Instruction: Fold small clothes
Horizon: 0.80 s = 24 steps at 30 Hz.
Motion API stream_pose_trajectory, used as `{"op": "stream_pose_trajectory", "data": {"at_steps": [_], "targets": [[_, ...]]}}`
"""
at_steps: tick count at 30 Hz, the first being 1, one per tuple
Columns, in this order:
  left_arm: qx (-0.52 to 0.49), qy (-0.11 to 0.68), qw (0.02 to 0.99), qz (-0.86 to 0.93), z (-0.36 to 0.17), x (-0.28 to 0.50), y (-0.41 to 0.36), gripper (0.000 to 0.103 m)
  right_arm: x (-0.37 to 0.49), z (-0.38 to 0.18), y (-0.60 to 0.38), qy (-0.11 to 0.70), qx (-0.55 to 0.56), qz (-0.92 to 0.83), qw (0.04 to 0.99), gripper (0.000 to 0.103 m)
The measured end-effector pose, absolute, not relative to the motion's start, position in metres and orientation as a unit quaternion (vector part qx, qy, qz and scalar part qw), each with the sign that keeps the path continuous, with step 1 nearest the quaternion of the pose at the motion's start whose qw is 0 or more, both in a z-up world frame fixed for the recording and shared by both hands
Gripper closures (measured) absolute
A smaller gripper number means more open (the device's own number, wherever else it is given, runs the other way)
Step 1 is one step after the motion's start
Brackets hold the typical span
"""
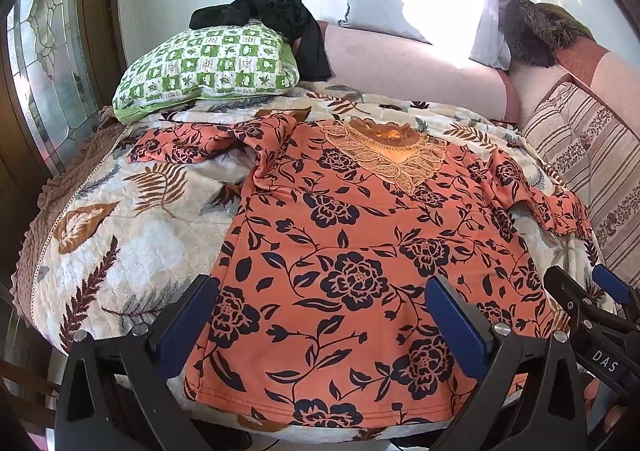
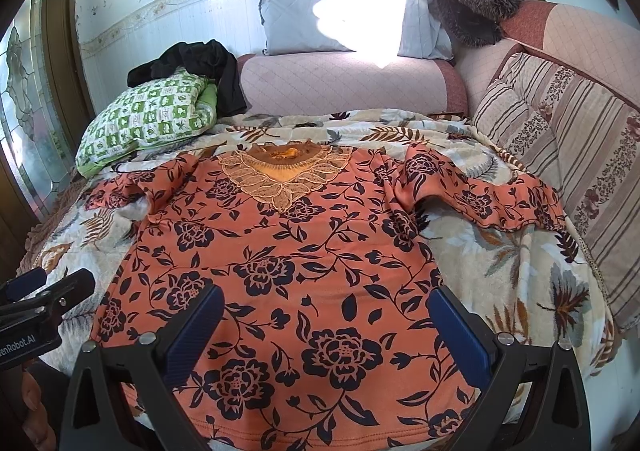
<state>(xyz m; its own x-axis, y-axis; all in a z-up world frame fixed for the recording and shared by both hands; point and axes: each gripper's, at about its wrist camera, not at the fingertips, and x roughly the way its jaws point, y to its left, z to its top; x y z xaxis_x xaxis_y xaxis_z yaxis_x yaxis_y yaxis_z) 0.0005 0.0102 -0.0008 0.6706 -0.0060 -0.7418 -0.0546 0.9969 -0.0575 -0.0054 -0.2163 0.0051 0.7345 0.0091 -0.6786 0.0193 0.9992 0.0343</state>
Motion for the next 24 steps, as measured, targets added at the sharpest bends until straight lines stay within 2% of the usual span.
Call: {"op": "stream_pose_trajectory", "data": {"at_steps": [24], "targets": [[-0.038,0.406,0.913,0.013,-0.0005,0.0001,0.0096,0.0,-0.0039,0.0058,-0.2166,0.365,0.019,-0.004,0.931,0.0]]}}
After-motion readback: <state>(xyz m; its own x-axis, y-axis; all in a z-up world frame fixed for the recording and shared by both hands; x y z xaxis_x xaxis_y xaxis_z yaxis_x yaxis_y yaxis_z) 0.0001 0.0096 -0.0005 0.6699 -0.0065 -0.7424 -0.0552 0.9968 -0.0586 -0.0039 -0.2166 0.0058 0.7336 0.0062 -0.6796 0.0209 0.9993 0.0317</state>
